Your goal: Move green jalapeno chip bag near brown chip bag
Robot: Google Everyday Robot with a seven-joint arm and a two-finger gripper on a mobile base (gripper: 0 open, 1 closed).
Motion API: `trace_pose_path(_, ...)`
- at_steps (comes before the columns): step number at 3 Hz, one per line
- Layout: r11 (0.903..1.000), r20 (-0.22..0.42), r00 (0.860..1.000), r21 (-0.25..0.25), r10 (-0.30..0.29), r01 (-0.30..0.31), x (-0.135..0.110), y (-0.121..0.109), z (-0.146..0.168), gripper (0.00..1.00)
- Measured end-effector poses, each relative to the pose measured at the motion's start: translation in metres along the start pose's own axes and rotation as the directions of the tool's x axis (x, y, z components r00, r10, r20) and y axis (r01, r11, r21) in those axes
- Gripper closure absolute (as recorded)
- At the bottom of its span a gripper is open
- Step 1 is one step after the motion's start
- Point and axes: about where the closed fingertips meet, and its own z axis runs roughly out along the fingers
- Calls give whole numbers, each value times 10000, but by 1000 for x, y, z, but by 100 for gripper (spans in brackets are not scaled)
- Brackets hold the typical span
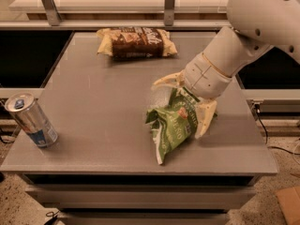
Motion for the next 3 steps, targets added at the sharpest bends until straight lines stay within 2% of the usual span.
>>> trace_pose_path(2,9993,190,9993,176,-334,330,-2,-9,-1,63)
trace_pose_path(3,9984,158,9990,380,-426,420,-3,-14,-12,86)
